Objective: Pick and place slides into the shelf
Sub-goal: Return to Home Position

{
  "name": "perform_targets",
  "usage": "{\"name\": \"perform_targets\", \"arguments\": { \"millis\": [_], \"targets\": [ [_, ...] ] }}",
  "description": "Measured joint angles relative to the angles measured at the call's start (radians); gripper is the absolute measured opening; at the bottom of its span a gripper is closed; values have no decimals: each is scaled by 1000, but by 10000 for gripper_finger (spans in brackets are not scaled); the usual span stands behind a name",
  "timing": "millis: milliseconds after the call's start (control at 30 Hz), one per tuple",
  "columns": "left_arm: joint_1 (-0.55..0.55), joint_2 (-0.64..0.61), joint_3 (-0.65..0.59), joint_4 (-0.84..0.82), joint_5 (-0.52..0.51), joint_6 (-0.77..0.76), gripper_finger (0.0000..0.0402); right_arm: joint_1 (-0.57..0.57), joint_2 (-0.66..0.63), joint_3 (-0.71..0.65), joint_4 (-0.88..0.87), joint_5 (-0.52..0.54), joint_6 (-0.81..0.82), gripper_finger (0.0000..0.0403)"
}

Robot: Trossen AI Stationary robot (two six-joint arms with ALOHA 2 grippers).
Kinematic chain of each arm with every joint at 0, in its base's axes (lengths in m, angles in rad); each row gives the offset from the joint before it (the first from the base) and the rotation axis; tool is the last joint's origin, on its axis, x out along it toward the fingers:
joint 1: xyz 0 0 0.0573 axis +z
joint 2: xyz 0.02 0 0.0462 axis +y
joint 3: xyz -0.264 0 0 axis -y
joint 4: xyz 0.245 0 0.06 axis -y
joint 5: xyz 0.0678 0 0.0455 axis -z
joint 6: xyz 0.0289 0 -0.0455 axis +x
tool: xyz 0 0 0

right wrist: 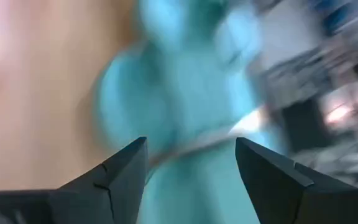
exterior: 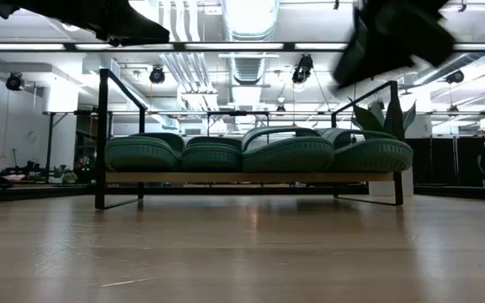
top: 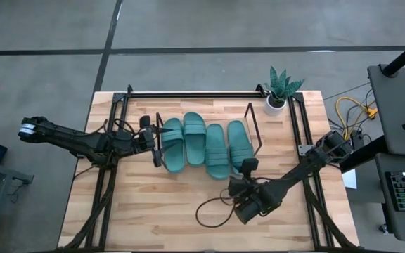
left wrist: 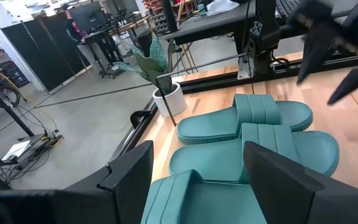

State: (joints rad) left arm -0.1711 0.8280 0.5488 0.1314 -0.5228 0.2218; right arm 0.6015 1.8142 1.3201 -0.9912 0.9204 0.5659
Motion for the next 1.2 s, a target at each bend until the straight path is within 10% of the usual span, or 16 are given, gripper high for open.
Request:
{"name": "perform_targets", "arguments": {
  "millis": [233,400,600,933,1200],
  "targets": [
    [0,0,0,1,18,0,233,80,-60,-35,314,208,-293,218],
    [1,-4,0,12,18,2,233,91,-158,-127,561,-74,-447,205],
    [1,-4,0,18,22,2,233,64,-276,-392,1217,-824,-836,186],
    [1,-8,0,30,35,28,233,-188,-559,-877,1880,-774,-952,128],
    [0,-8,-1,45,39,46,233,-526,-830,-965,1746,-926,-923,70]
  ]
}}
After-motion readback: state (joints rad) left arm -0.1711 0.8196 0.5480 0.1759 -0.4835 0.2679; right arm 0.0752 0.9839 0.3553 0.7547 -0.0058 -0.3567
